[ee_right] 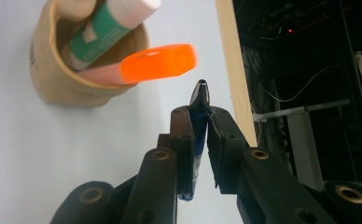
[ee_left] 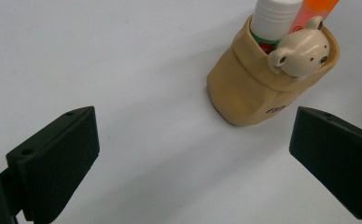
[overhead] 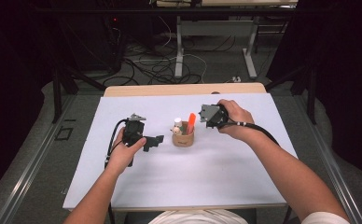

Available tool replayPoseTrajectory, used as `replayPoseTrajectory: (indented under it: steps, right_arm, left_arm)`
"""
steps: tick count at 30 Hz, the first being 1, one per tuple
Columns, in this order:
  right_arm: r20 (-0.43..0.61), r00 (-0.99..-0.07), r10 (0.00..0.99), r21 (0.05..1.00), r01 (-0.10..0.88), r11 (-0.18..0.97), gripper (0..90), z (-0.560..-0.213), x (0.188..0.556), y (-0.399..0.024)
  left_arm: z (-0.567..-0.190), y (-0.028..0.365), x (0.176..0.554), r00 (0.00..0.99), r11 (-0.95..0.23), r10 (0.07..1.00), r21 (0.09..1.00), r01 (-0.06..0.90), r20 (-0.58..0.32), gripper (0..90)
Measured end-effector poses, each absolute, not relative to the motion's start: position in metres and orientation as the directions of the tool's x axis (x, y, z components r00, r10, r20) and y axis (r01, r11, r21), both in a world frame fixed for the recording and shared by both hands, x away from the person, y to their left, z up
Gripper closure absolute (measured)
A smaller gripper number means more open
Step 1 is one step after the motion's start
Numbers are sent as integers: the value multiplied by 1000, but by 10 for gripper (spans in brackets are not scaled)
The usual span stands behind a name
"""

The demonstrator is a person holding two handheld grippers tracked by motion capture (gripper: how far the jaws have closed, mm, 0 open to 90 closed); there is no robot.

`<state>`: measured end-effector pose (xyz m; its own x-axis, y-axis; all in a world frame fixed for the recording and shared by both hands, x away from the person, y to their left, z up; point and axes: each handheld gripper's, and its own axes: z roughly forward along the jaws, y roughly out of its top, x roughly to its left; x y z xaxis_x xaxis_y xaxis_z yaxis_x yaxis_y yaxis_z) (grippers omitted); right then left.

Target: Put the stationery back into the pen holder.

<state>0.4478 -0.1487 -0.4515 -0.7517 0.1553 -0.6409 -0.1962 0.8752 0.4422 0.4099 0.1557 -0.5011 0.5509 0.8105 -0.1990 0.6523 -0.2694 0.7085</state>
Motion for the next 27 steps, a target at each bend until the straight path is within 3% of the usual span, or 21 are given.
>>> replayPoseTrajectory:
  steps: [12,27]
  right_arm:
    - [-545,-762,351,652,-122,748,807,-417,445,-151]
    - [-441,-792,422,803,-138,580,807,-370,426,-150]
  left_arm:
    - [-501,156,410,553,-272,810,709,650,-195,14]
    - [-499,157,410,548,-260,812,714,650,-202,14]
